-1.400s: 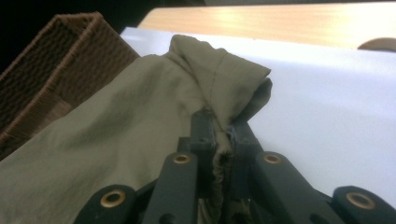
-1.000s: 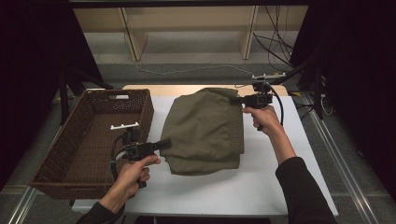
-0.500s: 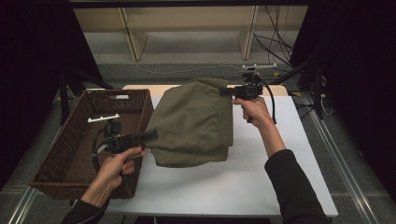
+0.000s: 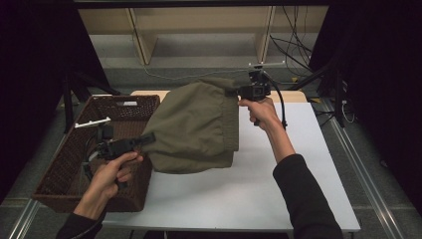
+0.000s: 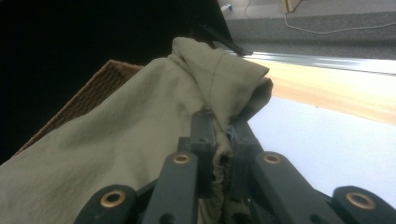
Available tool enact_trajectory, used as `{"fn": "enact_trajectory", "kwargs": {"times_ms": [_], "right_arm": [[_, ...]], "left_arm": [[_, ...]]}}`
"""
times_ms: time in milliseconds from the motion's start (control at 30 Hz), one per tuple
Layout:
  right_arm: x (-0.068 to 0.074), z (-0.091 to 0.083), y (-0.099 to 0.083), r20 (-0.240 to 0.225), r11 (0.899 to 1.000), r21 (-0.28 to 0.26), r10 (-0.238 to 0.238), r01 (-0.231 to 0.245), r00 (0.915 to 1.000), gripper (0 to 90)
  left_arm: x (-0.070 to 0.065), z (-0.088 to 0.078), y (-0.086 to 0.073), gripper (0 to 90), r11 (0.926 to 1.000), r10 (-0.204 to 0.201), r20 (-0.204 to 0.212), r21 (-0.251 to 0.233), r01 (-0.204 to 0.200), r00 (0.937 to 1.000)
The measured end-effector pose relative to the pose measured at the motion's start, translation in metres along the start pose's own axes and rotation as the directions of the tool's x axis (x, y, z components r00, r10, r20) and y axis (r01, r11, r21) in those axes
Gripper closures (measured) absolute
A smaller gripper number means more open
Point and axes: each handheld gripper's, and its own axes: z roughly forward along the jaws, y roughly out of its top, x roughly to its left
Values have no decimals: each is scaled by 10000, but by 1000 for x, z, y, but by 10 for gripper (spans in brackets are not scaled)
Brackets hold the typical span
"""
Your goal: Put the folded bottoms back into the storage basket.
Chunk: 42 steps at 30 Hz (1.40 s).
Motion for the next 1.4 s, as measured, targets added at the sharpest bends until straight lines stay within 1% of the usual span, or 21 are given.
{"fn": "enact_trajectory", "kwargs": {"times_ms": [233,467,500,533,567,600,700,800,867,1067,1100,1133,1167,1200,1233,1267,1300,1333,1400], "right_arm": [[10,6,7,-28,9999,-34,-129,129,9999,840],[24,15,15,-85,9997,-28,-242,242,9997,840],[24,15,15,-85,9997,-28,-242,242,9997,840],[28,17,17,-127,9996,-20,-283,282,9995,840],[28,17,17,-127,9996,-20,-283,282,9995,840],[33,20,19,-134,9994,-1,-359,359,9993,840],[36,22,22,-137,9993,28,-384,384,9992,840],[43,31,25,-208,9989,56,-457,459,9987,841],[44,32,26,-210,9989,77,-456,458,9987,840],[57,42,32,-323,9983,76,-574,577,9978,840],[61,45,33,-334,9982,96,-589,593,9977,840],[66,49,35,-372,9976,60,-687,690,9969,840],[68,50,36,-391,9977,81,-668,671,9970,840],[68,50,36,-391,9977,81,-668,671,9970,840],[74,55,37,-447,9974,107,-702,707,9965,840],[74,55,37,-447,9974,107,-702,707,9965,840],[76,56,37,-465,9972,107,-733,739,9962,840],[81,61,38,-544,9974,138,-699,708,9961,840],[83,63,39,-567,9973,126,-721,729,9958,840]], "left_arm": [[2,-10,6,876,9999,89,-69,-140,-90,9999],[5,-28,16,876,9989,19,37,-470,-17,10000],[5,-28,16,876,9989,19,37,-470,-17,10000],[6,-32,18,876,9986,-2,70,-533,6,10000],[6,-32,18,876,9986,-2,70,-533,6,10000],[7,-36,20,876,9986,11,138,-533,-3,9999],[10,-39,21,876,9984,-37,132,-563,44,9999],[14,-46,24,876,9981,-109,135,-606,117,9999],[15,-48,25,876,9979,-130,146,-628,139,9998],[20,-65,31,876,9961,-142,204,-867,159,9997],[21,-67,32,876,9959,-150,204,-892,168,9997],[23,-73,34,876,9959,-138,246,-890,160,9996],[25,-77,35,876,9951,-155,236,-968,177,9996],[25,-77,35,875,9951,-155,236,-968,177,9996],[27,-83,37,876,9937,-206,243,-1094,231,9995],[27,-83,37,876,9937,-206,243,-1094,231,9995],[28,-86,37,876,9931,-223,244,-1144,250,9995],[30,-92,39,876,9923,-212,250,-1216,241,9995],[31,-95,40,875,9917,-225,234,-1259,253,9995]]}}
